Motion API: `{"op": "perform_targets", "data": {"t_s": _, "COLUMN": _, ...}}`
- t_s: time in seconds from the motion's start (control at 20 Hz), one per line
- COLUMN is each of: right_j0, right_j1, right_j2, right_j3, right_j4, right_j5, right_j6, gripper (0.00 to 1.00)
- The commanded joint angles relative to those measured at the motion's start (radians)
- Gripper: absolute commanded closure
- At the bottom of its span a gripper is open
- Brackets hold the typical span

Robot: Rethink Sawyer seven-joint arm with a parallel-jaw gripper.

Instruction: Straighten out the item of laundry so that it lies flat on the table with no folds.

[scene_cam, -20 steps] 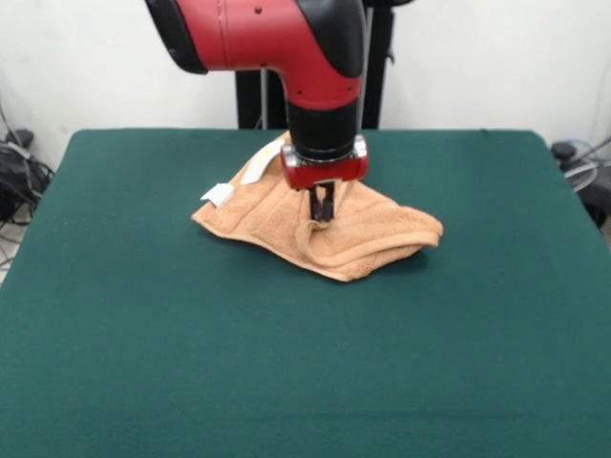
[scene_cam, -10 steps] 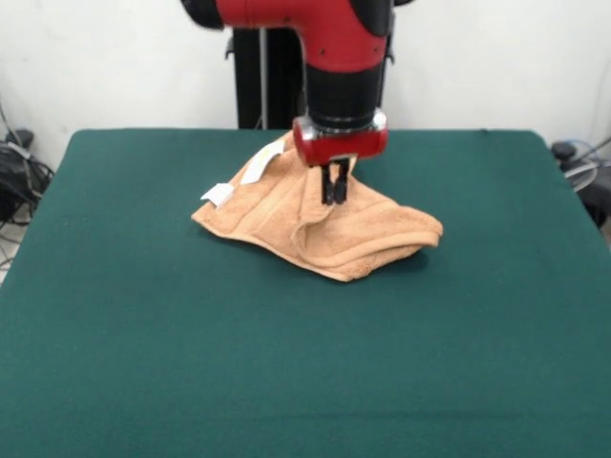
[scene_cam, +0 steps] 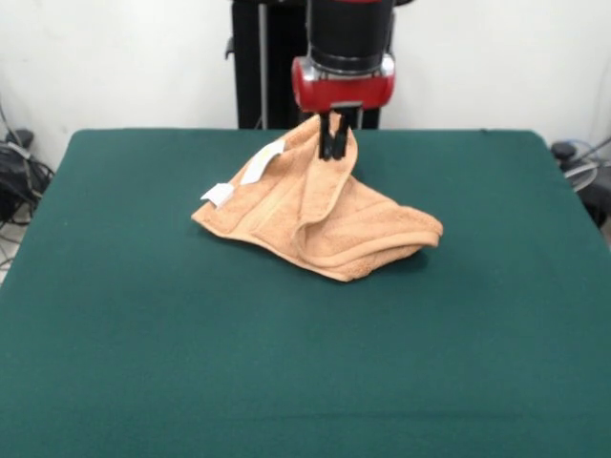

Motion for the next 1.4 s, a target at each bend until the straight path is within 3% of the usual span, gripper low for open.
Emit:
{"op": "perform_targets", "data": {"t_s": 0.05, "right_j0": 0.002, "right_j1": -0.006, "right_j2": 0.031, "right_j3": 0.051, "right_j4": 0.021, "right_j5": 0.053, "right_j6": 0.068, "gripper": 1.0}}
{"op": "perform_targets", "data": {"t_s": 0.1, "right_j0": -0.019, "right_j1": 0.005, "right_j2": 0.048, "right_j3": 0.054, "right_j4": 0.019, "right_j5": 0.03, "right_j6": 0.056, "gripper": 0.0}}
{"op": "perform_targets", "data": {"t_s": 0.4, "right_j0": -0.086, "right_j1": 0.04, "right_j2": 0.106, "right_j3": 0.07, "right_j4": 0.022, "right_j5": -0.017, "right_j6": 0.025, "gripper": 0.0}}
{"op": "perform_targets", "data": {"t_s": 0.95, "right_j0": -0.098, "right_j1": 0.123, "right_j2": 0.115, "right_j3": 0.016, "right_j4": 0.001, "right_j5": -0.051, "right_j6": 0.041, "gripper": 0.0}}
{"op": "perform_targets", "data": {"t_s": 1.15, "right_j0": -0.085, "right_j1": 0.169, "right_j2": 0.112, "right_j3": -0.002, "right_j4": -0.003, "right_j5": -0.089, "right_j6": 0.062, "gripper": 0.0}}
{"op": "perform_targets", "data": {"t_s": 1.4, "right_j0": -0.003, "right_j1": 0.15, "right_j2": 0.06, "right_j3": 0.016, "right_j4": 0.009, "right_j5": -0.154, "right_j6": 0.166, "gripper": 0.0}}
